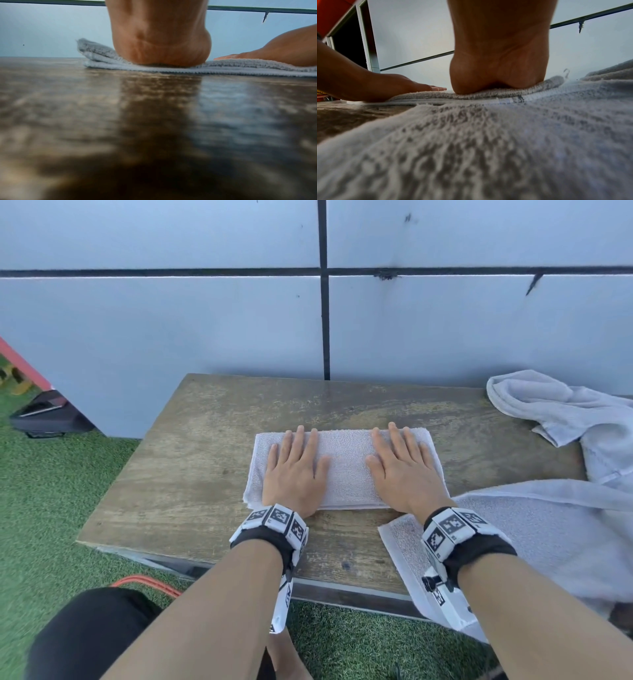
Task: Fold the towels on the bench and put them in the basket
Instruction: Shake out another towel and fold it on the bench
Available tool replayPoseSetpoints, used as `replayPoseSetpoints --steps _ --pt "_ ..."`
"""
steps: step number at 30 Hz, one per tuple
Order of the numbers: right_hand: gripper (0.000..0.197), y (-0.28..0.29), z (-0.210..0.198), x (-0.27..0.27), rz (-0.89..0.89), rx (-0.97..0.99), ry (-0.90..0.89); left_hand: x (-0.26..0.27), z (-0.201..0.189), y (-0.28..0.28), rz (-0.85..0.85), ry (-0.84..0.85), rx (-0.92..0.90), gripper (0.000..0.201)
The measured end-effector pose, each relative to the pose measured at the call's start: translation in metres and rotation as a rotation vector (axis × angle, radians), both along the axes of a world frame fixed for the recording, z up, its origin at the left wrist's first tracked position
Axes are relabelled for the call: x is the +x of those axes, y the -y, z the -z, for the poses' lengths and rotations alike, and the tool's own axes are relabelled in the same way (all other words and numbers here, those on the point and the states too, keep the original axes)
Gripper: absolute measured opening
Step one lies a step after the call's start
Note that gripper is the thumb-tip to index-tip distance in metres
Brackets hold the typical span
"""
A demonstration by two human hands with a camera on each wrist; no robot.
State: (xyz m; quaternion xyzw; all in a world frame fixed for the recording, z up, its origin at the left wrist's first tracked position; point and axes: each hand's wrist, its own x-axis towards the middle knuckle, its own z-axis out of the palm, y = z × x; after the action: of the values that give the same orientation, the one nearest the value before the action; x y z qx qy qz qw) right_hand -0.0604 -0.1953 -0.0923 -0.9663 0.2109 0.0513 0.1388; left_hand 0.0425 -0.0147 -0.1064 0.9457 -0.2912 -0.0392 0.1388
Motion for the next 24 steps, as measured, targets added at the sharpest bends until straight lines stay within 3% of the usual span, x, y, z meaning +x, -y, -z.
replayPoseSetpoints --steps 5,24 --pt "0.07 0.01 0.002 -0.002 0.065 0.015 -0.041 0.003 0.0 -0.006 0.008 -0.013 0.003 0.063" --pt "0.06 0.027 -0.007 -0.003 0.132 0.089 -0.141 0.003 -0.009 -0.019 -0.047 -0.06 0.083 0.069"
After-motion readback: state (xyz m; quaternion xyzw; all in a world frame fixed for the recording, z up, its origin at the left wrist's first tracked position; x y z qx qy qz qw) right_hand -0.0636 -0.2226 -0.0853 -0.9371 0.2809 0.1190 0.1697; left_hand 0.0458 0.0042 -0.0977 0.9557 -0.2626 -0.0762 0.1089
